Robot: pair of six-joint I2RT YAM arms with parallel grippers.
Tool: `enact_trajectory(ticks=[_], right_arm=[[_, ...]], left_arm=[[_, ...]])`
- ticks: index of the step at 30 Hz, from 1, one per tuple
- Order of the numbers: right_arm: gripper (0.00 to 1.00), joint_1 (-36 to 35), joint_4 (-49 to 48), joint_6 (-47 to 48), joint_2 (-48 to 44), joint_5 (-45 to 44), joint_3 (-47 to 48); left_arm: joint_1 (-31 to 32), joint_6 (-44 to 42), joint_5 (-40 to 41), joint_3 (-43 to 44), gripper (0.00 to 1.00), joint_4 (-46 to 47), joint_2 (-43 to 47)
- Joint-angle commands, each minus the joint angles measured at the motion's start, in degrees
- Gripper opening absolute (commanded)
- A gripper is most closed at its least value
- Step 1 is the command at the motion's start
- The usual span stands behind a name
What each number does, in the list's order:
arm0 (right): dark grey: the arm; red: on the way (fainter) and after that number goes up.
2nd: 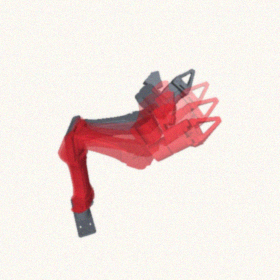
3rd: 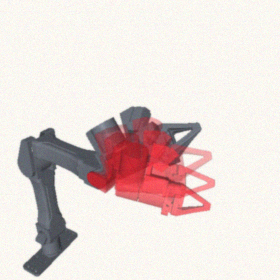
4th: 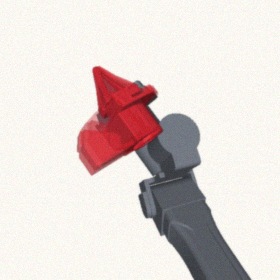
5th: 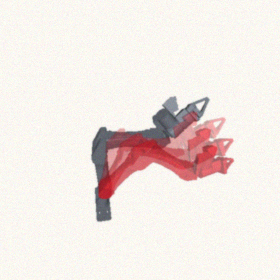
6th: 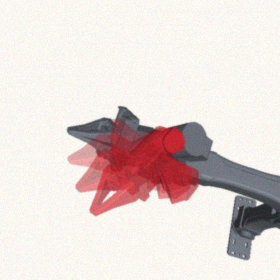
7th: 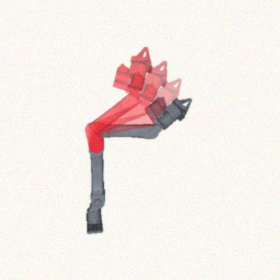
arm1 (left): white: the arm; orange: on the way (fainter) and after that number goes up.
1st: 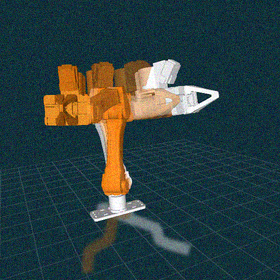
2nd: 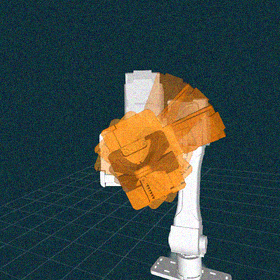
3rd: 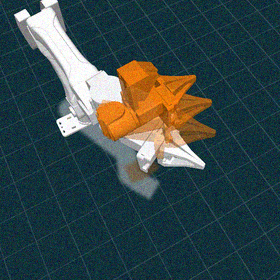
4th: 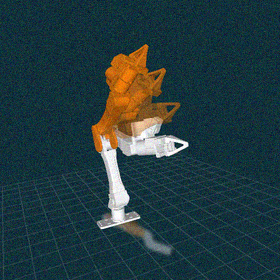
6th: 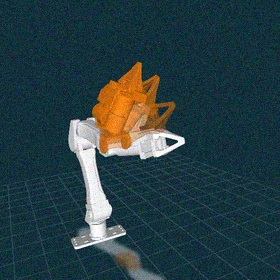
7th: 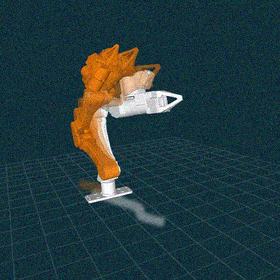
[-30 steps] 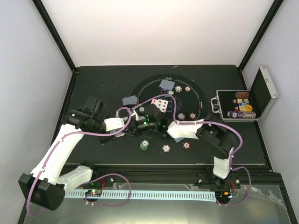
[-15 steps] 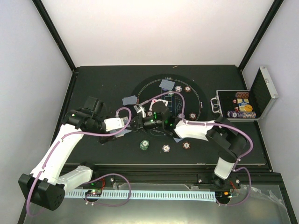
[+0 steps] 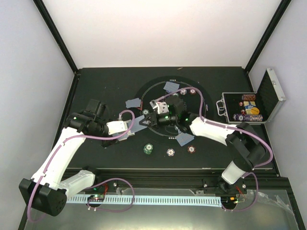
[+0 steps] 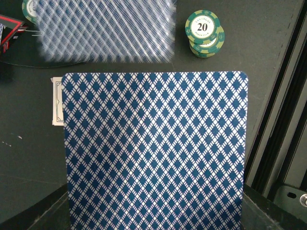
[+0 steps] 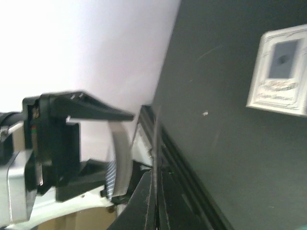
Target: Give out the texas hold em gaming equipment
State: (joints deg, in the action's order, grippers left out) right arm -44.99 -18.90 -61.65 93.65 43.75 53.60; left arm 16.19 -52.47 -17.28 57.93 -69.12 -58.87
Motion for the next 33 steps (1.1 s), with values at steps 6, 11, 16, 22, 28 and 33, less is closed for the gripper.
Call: enact_trajectory(ticks=[6, 11, 16, 22, 28, 33], right_arm=[[0.01, 6.8, 57.3, 47.6, 3.4, -38.9, 27.4], [0.01, 6.2, 55.4, 63.3, 9.8, -65.4, 30.4], [0.01, 4.6, 42.7, 75.8, 16.3, -84.4, 28.4], [0.01, 1.5, 22.9, 92.1, 21.1, -93.9, 21.7], [0.01, 1.5, 22.3, 93.3, 24.4, -92.1, 21.3], [0.02, 1.2, 29.3, 89.0, 26.4, -88.1, 23.2]], left_arm=[[-0.1, -0.2, -0.1, 1.7, 0.02, -0.3, 0.9], [-0.1, 0.0, 0.0, 1.5, 0.02, -0.2, 0.9], [-0.1, -0.1, 0.5, 1.1, 0.02, 0.0, 0.8], [-0.1, -0.2, 1.0, 1.0, 0.02, 0.3, 0.4], [-0.1, -0.4, 1.3, 1.0, 0.01, 0.4, 0.4], [-0.1, -0.4, 1.6, 1.2, 0.02, 0.1, 0.8]])
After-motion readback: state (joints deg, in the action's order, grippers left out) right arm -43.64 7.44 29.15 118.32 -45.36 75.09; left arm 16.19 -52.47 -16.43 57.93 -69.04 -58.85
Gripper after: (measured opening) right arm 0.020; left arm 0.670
